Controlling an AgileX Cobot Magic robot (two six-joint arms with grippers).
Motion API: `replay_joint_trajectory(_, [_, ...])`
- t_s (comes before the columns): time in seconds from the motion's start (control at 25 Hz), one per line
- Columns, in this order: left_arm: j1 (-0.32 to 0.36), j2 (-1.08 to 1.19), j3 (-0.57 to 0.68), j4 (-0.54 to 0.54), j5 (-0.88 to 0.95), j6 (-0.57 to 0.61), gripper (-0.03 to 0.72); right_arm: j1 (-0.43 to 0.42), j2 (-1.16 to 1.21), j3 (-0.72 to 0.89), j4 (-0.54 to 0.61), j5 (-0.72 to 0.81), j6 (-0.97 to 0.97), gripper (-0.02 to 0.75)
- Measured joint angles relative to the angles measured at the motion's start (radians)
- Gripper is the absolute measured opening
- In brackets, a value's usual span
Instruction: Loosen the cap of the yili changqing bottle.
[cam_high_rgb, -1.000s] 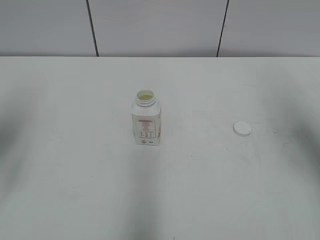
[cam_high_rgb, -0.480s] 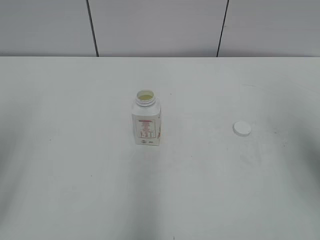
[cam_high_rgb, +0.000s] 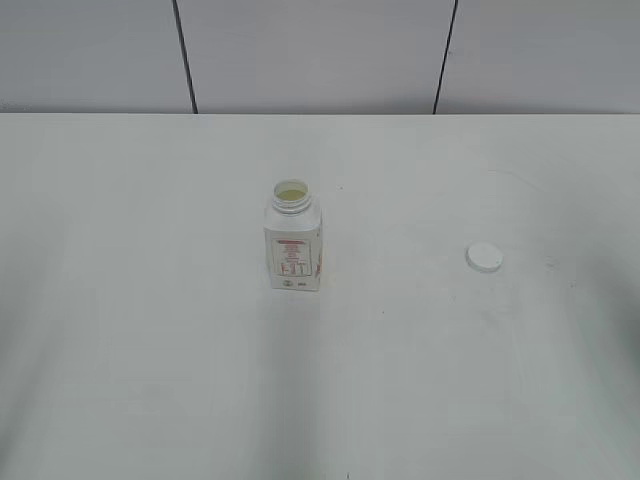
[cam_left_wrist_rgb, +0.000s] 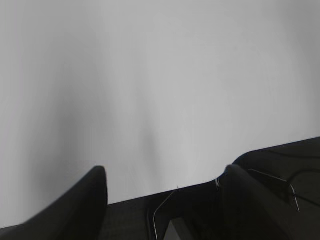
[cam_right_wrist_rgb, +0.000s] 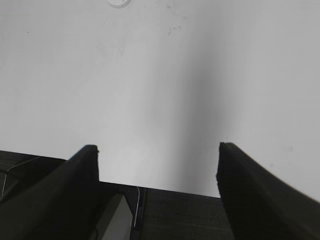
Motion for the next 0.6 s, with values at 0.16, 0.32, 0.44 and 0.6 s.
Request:
replay_joint_trajectory(0.16, [0.0, -0.087, 0.01, 0.0, -0.002, -0.011, 0.449, 0.0, -0.054, 0.001, 0.001, 0.005, 0.018, 0.575])
replay_joint_trajectory(0.32, [0.0, -0.195, 0.011, -0.012, -0.004, -0.022, 0.435, 0.0, -0.141, 0.001, 0.003, 0.023, 0.024, 0.575])
replay_joint_trajectory(0.44, [0.0, -0.287, 0.011, -0.014, -0.004, -0.031, 0.43, 0.0, -0.183, 0.002, 0.003, 0.026, 0.025, 0.575])
replay_joint_trajectory(0.6, [0.0, -0.415, 0.011, -0.014, -0.004, -0.035, 0.418, 0.0, -0.229, 0.042, 0.003, 0.027, 0.031, 0.575])
